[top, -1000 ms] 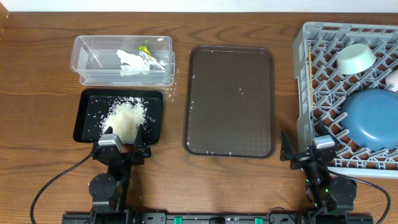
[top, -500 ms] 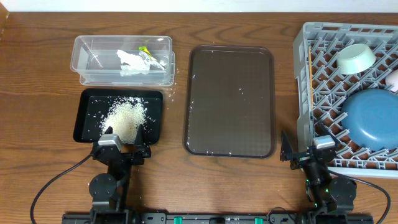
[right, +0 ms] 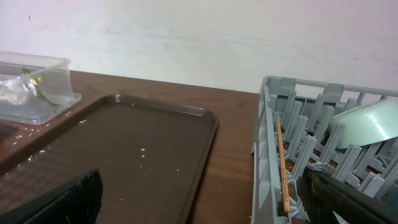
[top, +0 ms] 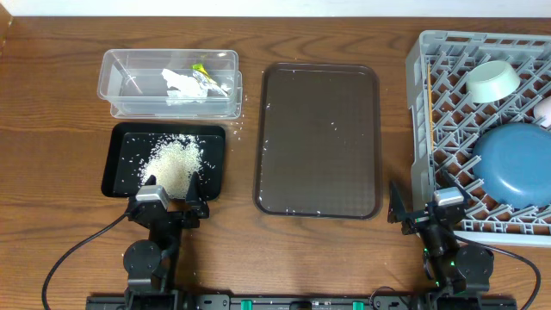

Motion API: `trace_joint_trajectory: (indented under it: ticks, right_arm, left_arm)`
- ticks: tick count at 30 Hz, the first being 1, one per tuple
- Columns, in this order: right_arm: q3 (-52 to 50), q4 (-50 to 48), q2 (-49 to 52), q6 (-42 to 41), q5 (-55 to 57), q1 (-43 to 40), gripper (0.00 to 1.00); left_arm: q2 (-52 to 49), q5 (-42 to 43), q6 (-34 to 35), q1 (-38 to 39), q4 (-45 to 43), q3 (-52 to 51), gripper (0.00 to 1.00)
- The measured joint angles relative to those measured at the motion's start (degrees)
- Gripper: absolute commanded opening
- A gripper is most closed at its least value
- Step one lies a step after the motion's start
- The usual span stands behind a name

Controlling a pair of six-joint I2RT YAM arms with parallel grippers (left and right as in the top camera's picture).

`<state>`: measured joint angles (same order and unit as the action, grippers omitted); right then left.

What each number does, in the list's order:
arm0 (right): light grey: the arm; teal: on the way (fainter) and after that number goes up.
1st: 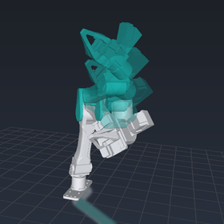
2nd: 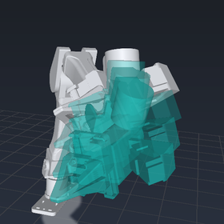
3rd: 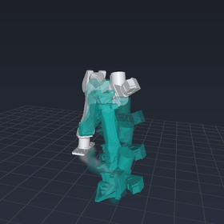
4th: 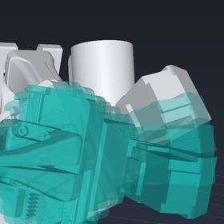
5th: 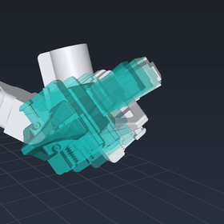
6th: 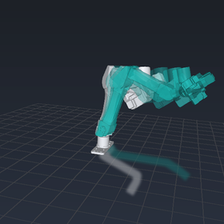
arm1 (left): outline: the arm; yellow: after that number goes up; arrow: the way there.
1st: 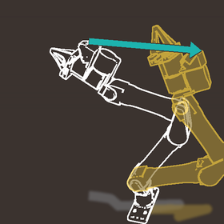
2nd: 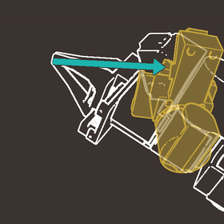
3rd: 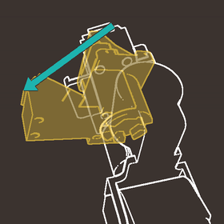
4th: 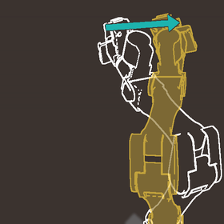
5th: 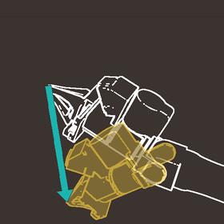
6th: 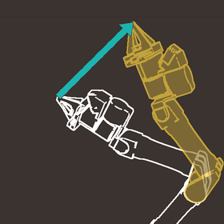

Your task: Sort waste into correct bins and load items into the dishwasher rack

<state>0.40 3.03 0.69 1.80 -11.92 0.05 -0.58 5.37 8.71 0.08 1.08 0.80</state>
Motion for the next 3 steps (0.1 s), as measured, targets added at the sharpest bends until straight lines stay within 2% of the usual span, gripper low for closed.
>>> trace_joint_trajectory:
  ticks: [3]
  right_arm:
    - [0.0, -0.02, 0.0, 0.0, 0.0, 0.0, 0.99]
  left_arm:
    - [0.0, 0.02, -0.02, 0.0, 0.0, 0.0, 0.92]
